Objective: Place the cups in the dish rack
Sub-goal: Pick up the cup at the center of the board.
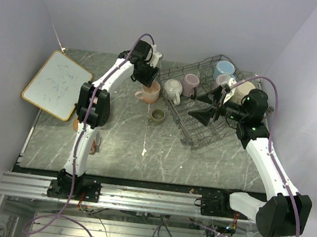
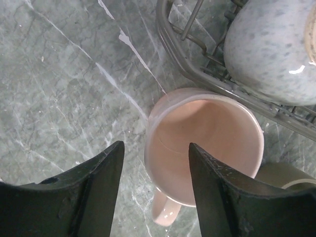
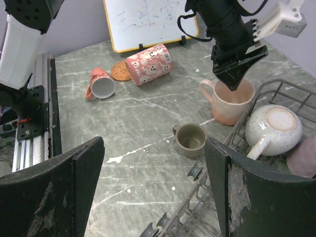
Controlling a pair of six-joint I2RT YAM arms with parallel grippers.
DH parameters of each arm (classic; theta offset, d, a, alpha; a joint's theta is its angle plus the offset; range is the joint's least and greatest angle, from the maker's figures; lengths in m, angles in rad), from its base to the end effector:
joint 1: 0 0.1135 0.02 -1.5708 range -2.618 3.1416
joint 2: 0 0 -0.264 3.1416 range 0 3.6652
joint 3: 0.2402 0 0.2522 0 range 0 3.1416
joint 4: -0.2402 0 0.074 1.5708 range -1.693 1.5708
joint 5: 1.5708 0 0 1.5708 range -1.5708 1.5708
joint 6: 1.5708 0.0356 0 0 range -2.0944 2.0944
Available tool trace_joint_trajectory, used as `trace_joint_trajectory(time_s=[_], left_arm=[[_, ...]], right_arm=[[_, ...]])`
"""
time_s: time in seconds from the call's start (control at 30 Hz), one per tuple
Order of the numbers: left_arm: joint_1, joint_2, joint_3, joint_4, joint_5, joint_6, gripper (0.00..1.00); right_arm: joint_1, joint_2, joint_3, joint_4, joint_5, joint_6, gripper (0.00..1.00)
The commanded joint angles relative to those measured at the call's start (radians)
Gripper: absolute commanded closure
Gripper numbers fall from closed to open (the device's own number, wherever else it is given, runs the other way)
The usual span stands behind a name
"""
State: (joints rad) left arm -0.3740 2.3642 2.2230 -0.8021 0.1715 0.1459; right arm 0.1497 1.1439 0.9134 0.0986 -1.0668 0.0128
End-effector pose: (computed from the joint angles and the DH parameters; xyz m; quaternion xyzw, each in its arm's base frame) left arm 0.4848 -0.1968 0.2353 0.2691 0.9091 -0.1159 0.2962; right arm 0.2458 0.0686 0.3443 -0.3786 0.6232 0.4272 0.5345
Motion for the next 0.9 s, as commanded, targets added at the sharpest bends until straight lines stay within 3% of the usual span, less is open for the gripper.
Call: trace_joint_trajectory(time_s=[0.0,0.33,0.67,0.87], left_arm=[[0.003,0.051,0.069,-0.04,0.025,0.008,0.37],[0.003,0.083,0.091,-0.024,0.009,-0.013,0.49],[0.003,0.102,0.12,-0.017,-0.008,-0.029,0.56],[0.003,0.109,0.134,-0.021,-0.011,-0.031,0.66]], right_arm=[[-0.004,-0.015,0.005,-0.004,-0.002,-0.015,0.18],[-0.005,-0.015,0.002,0.001,-0.005,-0.011,0.18],[-0.004,-0.017,0.002,0.001,-0.007,-0.01,0.18],[-0.004,-0.016,0.002,0.001,-0.009,-0.01,0.18]])
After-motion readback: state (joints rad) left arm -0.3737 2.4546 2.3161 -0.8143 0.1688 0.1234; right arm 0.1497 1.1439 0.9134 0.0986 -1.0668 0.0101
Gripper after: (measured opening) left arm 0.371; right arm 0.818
